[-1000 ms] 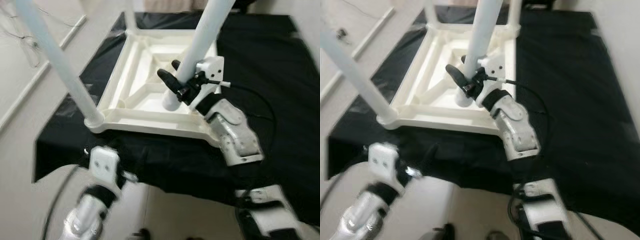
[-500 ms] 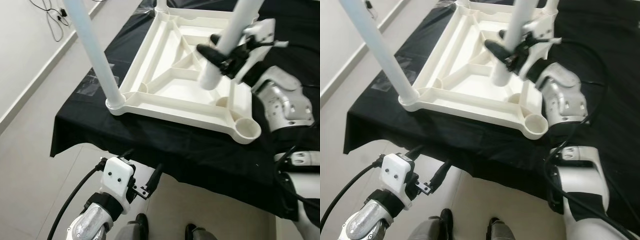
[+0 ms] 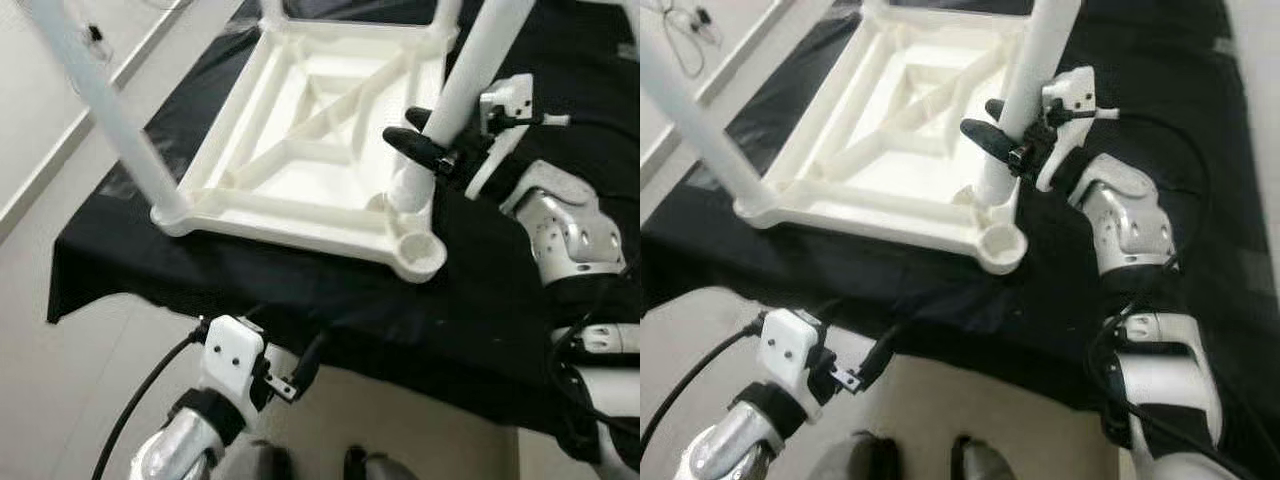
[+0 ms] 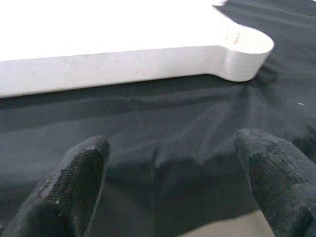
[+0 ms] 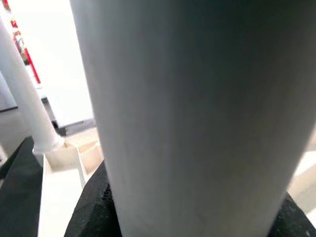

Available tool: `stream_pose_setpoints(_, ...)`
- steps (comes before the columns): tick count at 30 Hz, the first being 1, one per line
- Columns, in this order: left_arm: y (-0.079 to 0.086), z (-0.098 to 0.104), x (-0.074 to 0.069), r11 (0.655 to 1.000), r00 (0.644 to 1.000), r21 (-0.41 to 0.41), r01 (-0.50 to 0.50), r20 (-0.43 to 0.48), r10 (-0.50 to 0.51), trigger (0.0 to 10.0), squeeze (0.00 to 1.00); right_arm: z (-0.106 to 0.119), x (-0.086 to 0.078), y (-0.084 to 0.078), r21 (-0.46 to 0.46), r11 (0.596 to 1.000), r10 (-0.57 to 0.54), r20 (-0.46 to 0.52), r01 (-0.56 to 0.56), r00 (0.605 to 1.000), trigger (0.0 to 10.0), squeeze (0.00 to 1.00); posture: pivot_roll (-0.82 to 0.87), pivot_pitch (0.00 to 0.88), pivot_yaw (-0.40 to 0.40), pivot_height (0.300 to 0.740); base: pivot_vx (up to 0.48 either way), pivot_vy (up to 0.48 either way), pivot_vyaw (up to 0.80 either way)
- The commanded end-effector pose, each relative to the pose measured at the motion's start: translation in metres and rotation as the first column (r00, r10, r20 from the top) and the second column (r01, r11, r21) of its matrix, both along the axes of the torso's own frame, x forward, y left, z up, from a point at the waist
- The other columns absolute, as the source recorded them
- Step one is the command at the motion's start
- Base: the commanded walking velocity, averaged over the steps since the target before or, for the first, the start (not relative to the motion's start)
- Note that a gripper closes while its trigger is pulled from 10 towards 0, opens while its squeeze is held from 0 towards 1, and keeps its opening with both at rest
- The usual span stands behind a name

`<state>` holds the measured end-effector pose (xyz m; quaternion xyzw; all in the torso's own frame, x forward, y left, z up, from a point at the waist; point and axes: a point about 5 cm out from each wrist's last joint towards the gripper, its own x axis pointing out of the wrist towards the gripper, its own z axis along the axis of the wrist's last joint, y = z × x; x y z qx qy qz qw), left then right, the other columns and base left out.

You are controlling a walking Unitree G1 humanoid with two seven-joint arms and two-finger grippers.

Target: Building children table

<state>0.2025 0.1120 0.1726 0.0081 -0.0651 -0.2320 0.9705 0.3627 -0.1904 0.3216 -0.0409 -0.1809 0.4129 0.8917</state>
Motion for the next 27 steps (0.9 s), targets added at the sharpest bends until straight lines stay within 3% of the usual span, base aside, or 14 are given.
stream_pose_setpoints(1,0.001,-0.007,0.000,1.000,0.999,0.003,-0.001,-0.038,0.001,10.0,0.00,-0.001,-0.006,0.009,-0.013,0.996,0.086,0.009,-0.086,0.996,10.0,0.00,0.06,0.323,0.015,0.740,0.000,0.000,0.00)
stream_pose_setpoints(5,0.001,-0.007,0.002,1.000,0.999,0.006,0.000,-0.035,0.000,10.0,0.00,-0.002,-0.008,0.012,-0.022,0.991,0.130,0.007,-0.129,0.992,10.0,0.00,0.06,0.318,0.015,0.740,0.000,0.000,0.00)
stream_pose_setpoints(6,0.001,-0.007,0.004,1.000,1.000,0.012,0.000,-0.027,0.000,10.0,0.00,-0.007,-0.015,0.019,-0.049,0.971,0.233,-0.005,-0.233,0.972,10.0,0.00,0.06,0.308,0.011,0.740,0.000,0.000,0.00)
stream_pose_setpoints(9,0.001,-0.007,0.005,1.000,1.000,0.018,-0.001,-0.022,0.001,10.0,0.00,-0.008,-0.020,0.021,-0.066,0.953,0.294,-0.007,-0.294,0.956,10.0,0.00,0.06,0.304,0.008,0.740,0.000,0.000,0.00)
stream_pose_setpoints(20,0.000,-0.008,0.011,1.000,1.000,0.028,-0.005,-0.016,0.005,10.0,0.00,-0.001,-0.026,0.015,-0.111,0.911,0.399,0.000,-0.397,0.917,10.0,0.00,0.05,0.263,0.001,0.740,0.000,0.000,0.00)
stream_pose_setpoints(23,0.000,-0.008,0.012,1.000,1.000,0.027,-0.002,-0.017,0.003,10.0,0.00,-0.002,-0.027,0.017,-0.133,0.900,0.418,-0.008,-0.415,0.909,10.0,0.00,0.05,0.255,0.001,0.740,0.000,0.000,0.00)
stream_pose_setpoints(27,0.000,-0.009,0.012,1.000,0.999,0.005,0.020,-0.027,-0.020,10.0,0.00,-0.014,-0.031,0.031,-0.177,0.862,0.473,-0.059,-0.475,0.879,10.0,0.00,0.05,0.234,0.002,0.740,0.000,0.000,0.00)
